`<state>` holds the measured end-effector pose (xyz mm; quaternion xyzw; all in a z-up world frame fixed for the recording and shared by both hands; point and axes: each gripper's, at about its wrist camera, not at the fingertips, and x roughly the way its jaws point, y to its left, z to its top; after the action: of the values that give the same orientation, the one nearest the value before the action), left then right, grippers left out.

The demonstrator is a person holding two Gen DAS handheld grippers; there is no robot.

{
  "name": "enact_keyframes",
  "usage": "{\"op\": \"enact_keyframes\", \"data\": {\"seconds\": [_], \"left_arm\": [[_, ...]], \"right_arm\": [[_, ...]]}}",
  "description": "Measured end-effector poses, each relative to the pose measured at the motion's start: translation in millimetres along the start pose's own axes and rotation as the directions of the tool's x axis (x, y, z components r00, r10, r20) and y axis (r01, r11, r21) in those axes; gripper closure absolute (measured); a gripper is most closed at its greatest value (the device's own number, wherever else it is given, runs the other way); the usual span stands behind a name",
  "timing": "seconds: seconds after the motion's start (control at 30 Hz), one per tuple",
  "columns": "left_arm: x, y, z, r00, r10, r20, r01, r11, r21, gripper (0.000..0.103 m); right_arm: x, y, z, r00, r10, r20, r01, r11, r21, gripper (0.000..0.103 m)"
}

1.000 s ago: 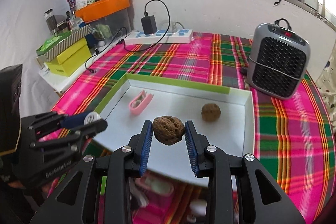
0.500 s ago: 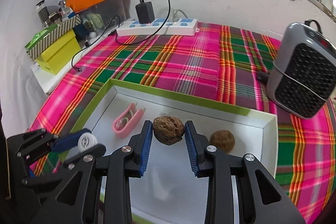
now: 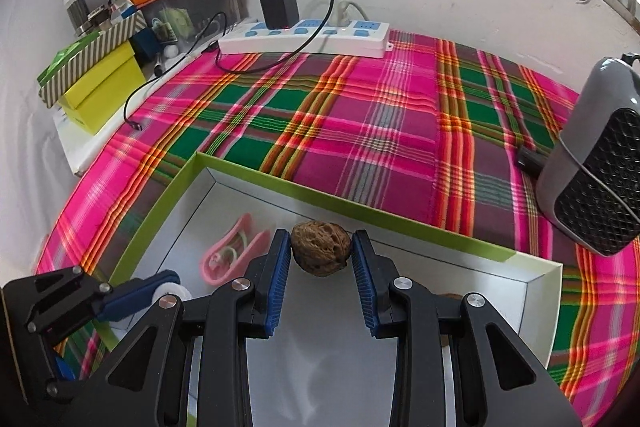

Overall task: Organize objects
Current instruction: 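Carry the white jar and the walnut over the tray with both grippers, then open the right gripper to release the walnut while the left gripper releases the white jar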

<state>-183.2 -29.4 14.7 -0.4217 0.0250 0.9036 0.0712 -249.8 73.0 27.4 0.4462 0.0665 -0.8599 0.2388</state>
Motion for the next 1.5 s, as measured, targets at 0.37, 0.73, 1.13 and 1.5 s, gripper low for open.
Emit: {"op": "enact_keyframes", "data": {"seconds": [0.37, 0.73, 1.13, 1.5], "left_arm": [[1.2, -2.3, -0.1, 1.000, 0.003, -0.003, -0.003, 1.000, 0.009, 0.078], [0.5, -2.4, -0.2, 1.000, 0.001, -0.003, -0.001, 1.000, 0.010, 0.077], [0.7, -2.3, -0.6, 1.000, -0.007, 0.000, 0.007, 1.000, 0.007, 0.074], [-4.9, -1.9, -1.5, 1.000, -0.006, 0.008, 0.006, 1.000, 0.001, 0.069]], "right_arm": [[6.1, 2.3, 0.2, 0.999, -0.016, -0.031, 0.016, 1.000, -0.011, 0.070], [8.0, 3.1, 0.6, 0.999, -0.029, -0.043, 0.028, 1.000, -0.013, 0.070], [8.9, 4.8, 0.0, 0.998, -0.040, -0.049, 0.040, 0.999, -0.010, 0.070], [6.3, 4.3, -2.4, 0.998, -0.041, -0.043, 0.042, 0.999, 0.011, 0.058]]}}
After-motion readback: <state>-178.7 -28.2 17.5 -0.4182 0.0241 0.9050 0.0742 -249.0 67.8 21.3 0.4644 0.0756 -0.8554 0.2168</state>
